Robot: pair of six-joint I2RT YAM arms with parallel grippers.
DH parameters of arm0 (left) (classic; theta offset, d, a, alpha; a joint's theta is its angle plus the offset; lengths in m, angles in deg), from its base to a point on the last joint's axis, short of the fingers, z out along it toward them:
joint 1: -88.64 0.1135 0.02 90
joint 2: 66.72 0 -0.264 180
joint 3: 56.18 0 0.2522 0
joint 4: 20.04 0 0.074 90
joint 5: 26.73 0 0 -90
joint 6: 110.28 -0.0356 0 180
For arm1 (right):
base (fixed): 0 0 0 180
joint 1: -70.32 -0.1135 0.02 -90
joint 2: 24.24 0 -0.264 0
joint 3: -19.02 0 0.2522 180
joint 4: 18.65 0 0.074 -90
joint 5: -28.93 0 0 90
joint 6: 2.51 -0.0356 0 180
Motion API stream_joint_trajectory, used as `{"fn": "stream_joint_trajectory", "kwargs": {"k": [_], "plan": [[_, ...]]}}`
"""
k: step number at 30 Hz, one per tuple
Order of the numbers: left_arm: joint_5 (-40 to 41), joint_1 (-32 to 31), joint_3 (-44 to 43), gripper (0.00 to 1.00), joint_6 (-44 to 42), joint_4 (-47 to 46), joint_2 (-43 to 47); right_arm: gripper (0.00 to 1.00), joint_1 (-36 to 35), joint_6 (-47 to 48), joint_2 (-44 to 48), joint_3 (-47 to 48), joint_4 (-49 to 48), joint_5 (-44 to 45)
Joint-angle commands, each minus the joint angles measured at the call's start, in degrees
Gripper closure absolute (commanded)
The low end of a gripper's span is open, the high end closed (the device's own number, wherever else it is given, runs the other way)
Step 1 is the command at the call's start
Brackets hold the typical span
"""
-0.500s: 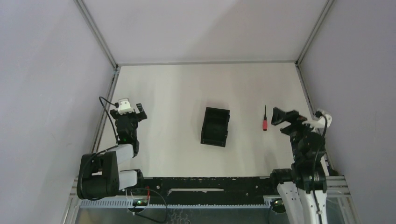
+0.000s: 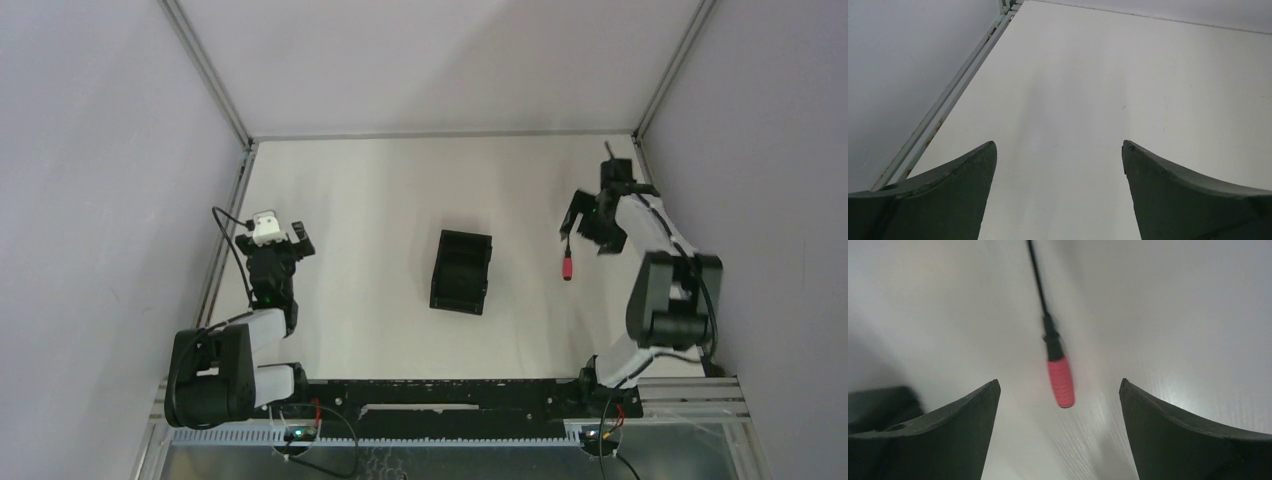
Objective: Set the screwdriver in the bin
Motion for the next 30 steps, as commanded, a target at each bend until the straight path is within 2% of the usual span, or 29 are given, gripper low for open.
{"fn": "stream_joint_trajectory", "kwargs": {"k": [1,7,10,13,15,16,22,30], "plan": [[0.22,-0.42,-0.64,0.0,0.4,-1.3,0.74,0.05,-1.56,3.88,-6.99,-0.84,4.34,-1.57],[0.2,-0.38,-0.63,0.0,0.41,-1.3,0.78,0.15,-3.06,3.62,-17.2,-1.0,0.66,3.71],[0.16,-0.42,-0.62,0.0,0.4,-1.28,0.75,0.29,-4.27,3.72,-20.5,-0.99,0.33,6.75],[0.18,-0.42,-0.59,0.0,0.41,-1.3,0.79,0.6,-5.65,4.65,-21.22,-1.04,0.26,9.67],[0.16,-0.4,-0.62,0.0,0.38,-1.3,0.76,0.97,-5.8,5.58,-20.05,-0.92,0.35,10.77],[0.19,-0.37,-0.61,0.0,0.37,-1.3,0.73,1.0,-5.78,5.78,-19.12,-0.76,0.72,11.32],[0.18,-0.42,-0.7,0.0,0.41,-1.3,0.73,1.0,-5.78,4.35,-11.26,3.27,10.67,11.54],[0.23,-0.36,-0.59,0.0,0.38,-1.3,0.7,1.0,-5.81,1.08,-2.95,10.18,28.81,3.39]]}}
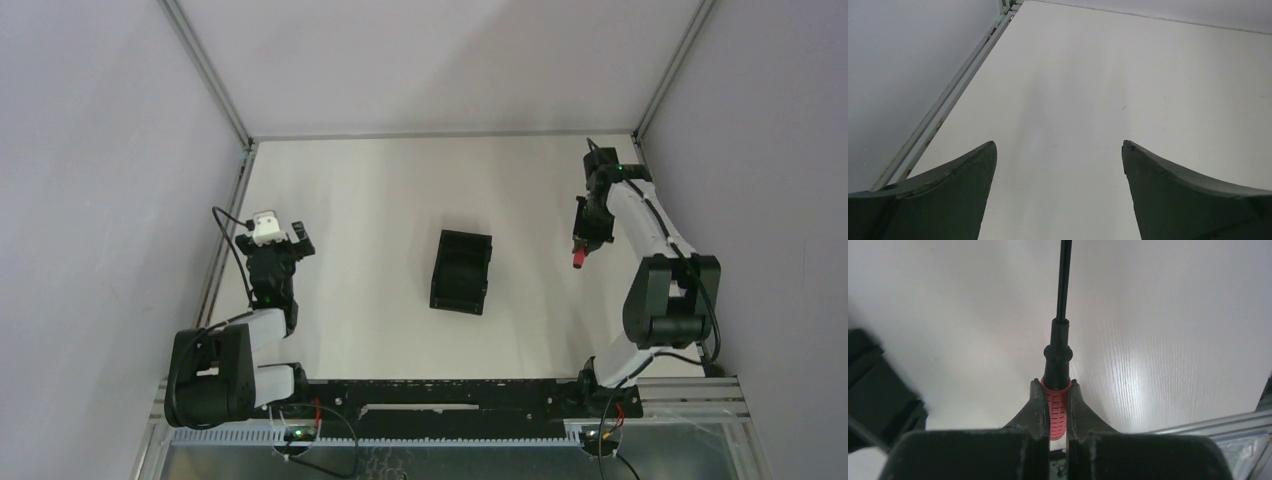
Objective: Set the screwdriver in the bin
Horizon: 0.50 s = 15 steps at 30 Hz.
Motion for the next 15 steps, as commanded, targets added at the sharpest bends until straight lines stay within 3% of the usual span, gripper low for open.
{"fn": "stream_joint_trajectory", "kwargs": {"k": [1,6,15], "plan": [[0.19,-0.37,-0.59,0.0,0.41,-1.28,0.74,1.0,-0.01,-2.98,4.92,3.98,11.29,-3.0],[0.22,-0.42,-0.61,0.0,0.41,-1.28,0.72,1.0,-7.91,-9.0,8.59,4.95,11.22,-5.31],[0.18,-0.41,-0.63,0.0,0.4,-1.28,0.72,1.0,-34.82,-16.6,3.51,12.43,2.2,-7.13]]}}
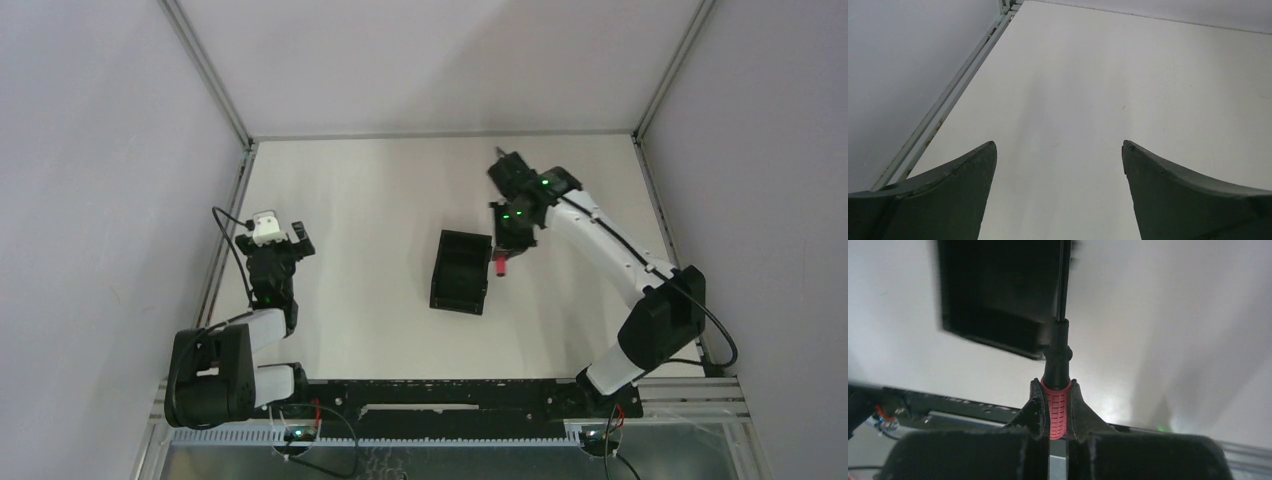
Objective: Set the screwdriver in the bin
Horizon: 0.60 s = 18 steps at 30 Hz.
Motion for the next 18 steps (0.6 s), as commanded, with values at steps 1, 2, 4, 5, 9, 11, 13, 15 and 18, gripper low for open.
{"fn": "stream_joint_trajectory", "kwargs": {"k": [1,2,4,5,9,11,13,15,18], "plan": [[0.23,-0.38,-0.65,0.0,0.4,-1.3,0.72,1.0,-10.27,-3.03,-4.26,6.19,-5.94,-1.87],[0.21,-0.38,-0.61,0.0,0.37,-1.26,0.79,1.0,-12.49,-2.02,-5.67,7.51,-6.53,-1.18],[0.23,-0.39,-0.61,0.0,0.33,-1.29,0.79,1.0,-14.37,-0.49,-8.27,8.59,-6.75,0.7],[0.23,-0.4,-0.63,0.0,0.4,-1.3,0.8,1.0,-15.19,0.13,-9.4,8.57,-7.39,1.73],[0.17,-0.42,-0.59,0.0,0.38,-1.25,0.79,1.0,-16.56,2.27,-12.69,4.49,-11.25,2.35],[0.16,-0.42,-0.64,0.0,0.35,-1.3,0.78,1.0,-16.98,2.82,-13.86,1.63,-14.12,2.45],[0.2,-0.42,-0.65,0.0,0.39,-1.3,0.72,1.0,-17.09,2.9,-15.27,-0.66,-16.69,3.07],[0.19,-0.42,-0.63,0.0,0.33,-1.3,0.74,0.98,-17.09,2.87,-16.58,-1.69,-18.45,4.66],[0.22,-0.42,-0.6,0.0,0.35,-1.29,0.71,0.88,-17.21,3.42,-18.29,-1.89,-20.59,6.92]]}}
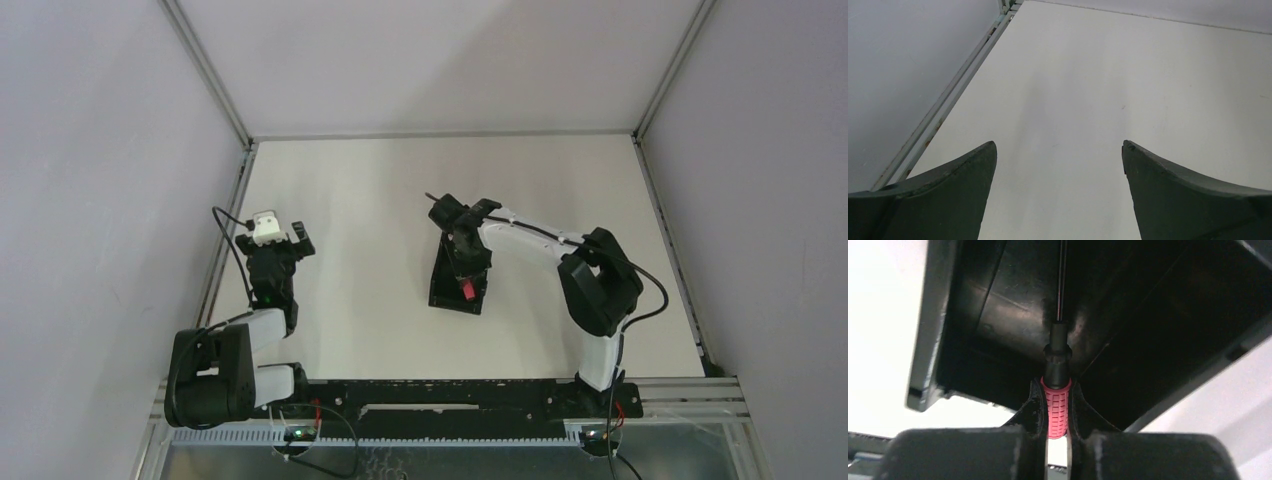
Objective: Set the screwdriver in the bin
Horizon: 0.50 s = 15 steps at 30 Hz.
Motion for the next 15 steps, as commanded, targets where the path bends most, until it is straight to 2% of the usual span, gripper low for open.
{"fn": "stream_joint_trajectory", "kwargs": {"k": [1,8,15], "plan": [[0.19,-0.38,-0.64,0.0,0.33,-1.28,0.71,0.82,-0.52,1.77,-1.4,0.25,-6.73,4.77],[0.22,-0.36,-0.63,0.0,0.36,-1.28,0.72,0.55,-0.69,0.44,-0.59,1.14,-5.2,7.16],[0.19,-0.33,-0.65,0.0,0.38,-1.28,0.73,0.5,-1.56,1.55,8.4,6.21,0.17,11.8]]}}
